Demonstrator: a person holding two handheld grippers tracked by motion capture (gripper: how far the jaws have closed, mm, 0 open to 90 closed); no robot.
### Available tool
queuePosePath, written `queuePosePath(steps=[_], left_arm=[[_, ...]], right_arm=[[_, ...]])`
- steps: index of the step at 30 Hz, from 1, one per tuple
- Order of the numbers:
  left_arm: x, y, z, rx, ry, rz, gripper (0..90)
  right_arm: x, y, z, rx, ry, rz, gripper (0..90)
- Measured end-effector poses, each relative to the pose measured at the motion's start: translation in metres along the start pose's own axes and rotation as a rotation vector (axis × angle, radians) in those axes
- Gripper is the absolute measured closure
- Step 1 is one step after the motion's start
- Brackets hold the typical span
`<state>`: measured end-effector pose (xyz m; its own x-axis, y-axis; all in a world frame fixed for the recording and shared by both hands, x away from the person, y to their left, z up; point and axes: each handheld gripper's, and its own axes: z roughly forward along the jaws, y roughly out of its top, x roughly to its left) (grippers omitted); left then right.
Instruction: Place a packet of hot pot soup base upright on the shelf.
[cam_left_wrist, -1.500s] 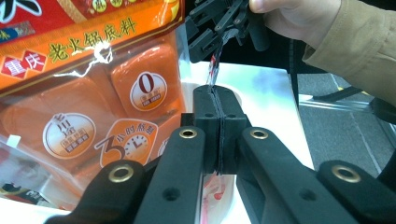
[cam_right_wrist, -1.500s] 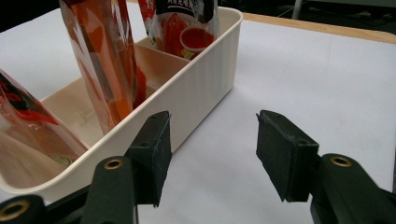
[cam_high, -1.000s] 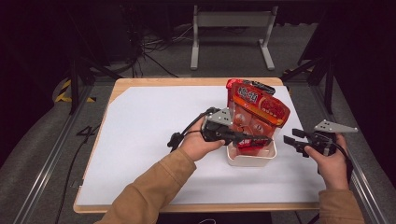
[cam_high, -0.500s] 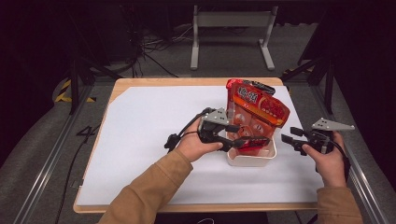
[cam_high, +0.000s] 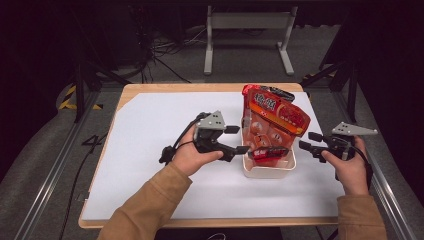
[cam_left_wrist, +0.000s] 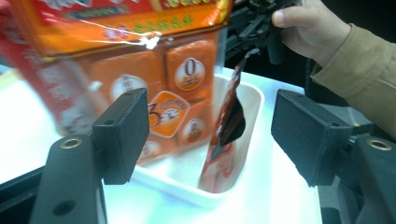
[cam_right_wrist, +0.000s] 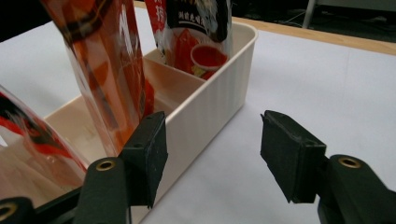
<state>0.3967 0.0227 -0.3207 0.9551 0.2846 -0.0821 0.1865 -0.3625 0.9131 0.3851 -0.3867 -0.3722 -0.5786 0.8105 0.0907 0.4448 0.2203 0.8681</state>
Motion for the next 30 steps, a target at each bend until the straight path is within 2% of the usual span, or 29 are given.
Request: queuePosePath(steps=[7, 11, 13, 18, 24, 25, 27, 30], left_arm=[[0.003, -0.012, -0.041, -0.004, 0.118, -0.030, 23.5], [0.007, -0.023, -0.062, -0.006, 0.156, -0.045, 23.6], [0.010, -0.028, -0.072, -0.005, 0.181, -0.039, 23.2], [0.014, -0.044, -0.096, -0.013, 0.241, -0.065, 20.1], [0.022, -0.063, -0.120, -0.021, 0.325, -0.083, 17.8], [0.022, -0.063, -0.120, -0.021, 0.325, -0.083, 17.3], [0.027, -0.073, -0.127, -0.019, 0.348, -0.108, 17.1], [0.031, -0.082, -0.133, -0.009, 0.384, -0.114, 16.7]], right_arm=[[0.003, 0.010, 0.009, 0.013, -0.004, -0.028, 39.2], [0.002, 0.010, 0.014, 0.027, -0.004, -0.032, 38.6], [0.002, 0.011, 0.016, 0.028, -0.003, -0.031, 38.1], [-0.001, 0.011, 0.017, 0.024, -0.005, -0.024, 36.2], [-0.003, 0.009, 0.018, 0.025, -0.003, -0.015, 34.9], [-0.003, 0.008, 0.017, 0.024, -0.004, -0.015, 34.8], [-0.003, 0.007, 0.017, 0.023, -0.006, -0.012, 34.5], [-0.004, 0.006, 0.016, 0.022, -0.006, -0.008, 34.3]])
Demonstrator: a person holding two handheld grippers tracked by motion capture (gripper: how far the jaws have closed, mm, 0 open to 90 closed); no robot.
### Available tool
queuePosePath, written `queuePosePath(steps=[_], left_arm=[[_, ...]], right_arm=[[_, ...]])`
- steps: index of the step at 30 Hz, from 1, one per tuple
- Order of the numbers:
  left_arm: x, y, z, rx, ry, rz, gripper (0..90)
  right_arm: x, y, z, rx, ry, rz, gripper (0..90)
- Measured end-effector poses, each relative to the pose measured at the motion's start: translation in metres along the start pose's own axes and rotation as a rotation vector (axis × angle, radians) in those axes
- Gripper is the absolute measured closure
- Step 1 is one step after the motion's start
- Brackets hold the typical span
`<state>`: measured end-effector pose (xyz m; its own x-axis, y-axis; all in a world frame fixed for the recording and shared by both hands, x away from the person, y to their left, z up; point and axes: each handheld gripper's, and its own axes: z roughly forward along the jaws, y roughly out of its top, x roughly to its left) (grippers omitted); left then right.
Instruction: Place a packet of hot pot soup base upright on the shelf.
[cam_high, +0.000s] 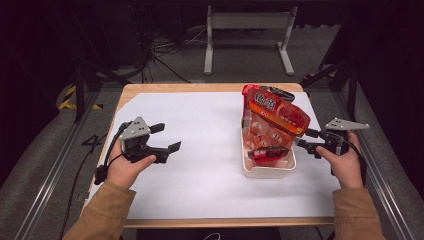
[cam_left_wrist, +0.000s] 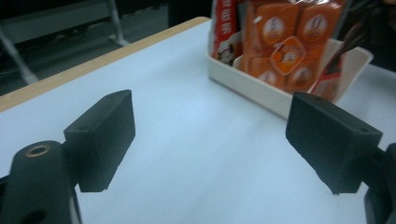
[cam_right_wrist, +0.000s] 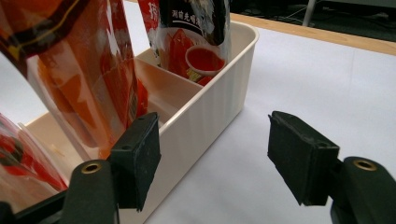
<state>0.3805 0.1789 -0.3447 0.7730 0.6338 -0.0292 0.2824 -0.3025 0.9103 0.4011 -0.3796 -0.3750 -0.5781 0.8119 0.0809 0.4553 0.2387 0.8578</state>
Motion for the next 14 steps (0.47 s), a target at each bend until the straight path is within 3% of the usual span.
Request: queuePosePath(steps=[3, 7, 10, 14], left_arm=[[0.010, -0.011, -0.004, 0.009, 0.042, -0.010, 15.5], [0.026, -0.028, -0.005, 0.037, 0.079, -0.057, 12.5], [0.034, -0.037, -0.003, 0.073, 0.093, -0.076, 11.4], [0.040, -0.043, -0.002, 0.075, 0.114, -0.097, 9.4]], right_arm=[[-0.001, -0.001, -0.001, -0.001, -0.001, 0.007, 34.2], [0.000, -0.003, -0.003, -0.001, -0.004, 0.006, 34.2], [0.001, -0.004, -0.003, 0.001, -0.006, 0.006, 34.2], [0.003, -0.005, -0.003, 0.005, -0.005, -0.001, 34.1]])
